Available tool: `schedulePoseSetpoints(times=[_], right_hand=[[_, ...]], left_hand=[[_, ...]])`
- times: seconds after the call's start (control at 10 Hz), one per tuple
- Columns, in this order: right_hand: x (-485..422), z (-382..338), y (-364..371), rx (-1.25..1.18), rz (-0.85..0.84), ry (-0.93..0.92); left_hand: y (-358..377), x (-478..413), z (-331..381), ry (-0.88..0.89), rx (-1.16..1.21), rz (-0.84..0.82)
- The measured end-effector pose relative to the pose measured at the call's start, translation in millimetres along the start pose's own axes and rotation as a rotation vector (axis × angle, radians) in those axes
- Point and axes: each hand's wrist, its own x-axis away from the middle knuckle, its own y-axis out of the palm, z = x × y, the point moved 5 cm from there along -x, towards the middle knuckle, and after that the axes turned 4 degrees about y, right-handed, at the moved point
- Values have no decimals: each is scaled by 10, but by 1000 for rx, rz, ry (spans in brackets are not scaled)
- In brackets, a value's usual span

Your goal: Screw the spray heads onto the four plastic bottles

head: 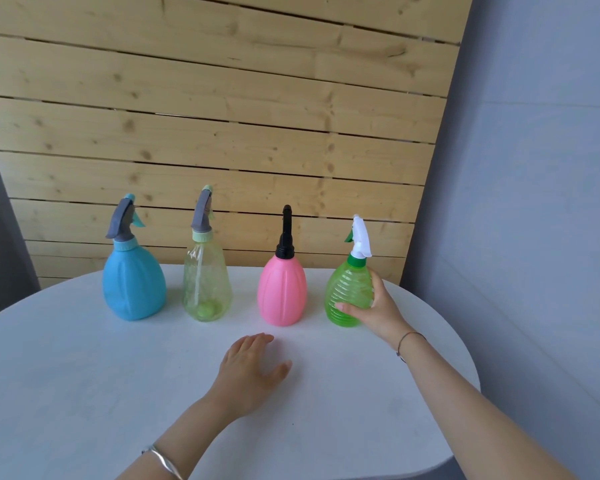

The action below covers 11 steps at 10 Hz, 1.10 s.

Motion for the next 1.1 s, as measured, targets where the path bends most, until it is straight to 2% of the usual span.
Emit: schedulePoseSetpoints(times=[1.1], right_hand=[[48,-47,-43,65,39,48]], left_hand=[[-34,-20,-7,8,12,-20]])
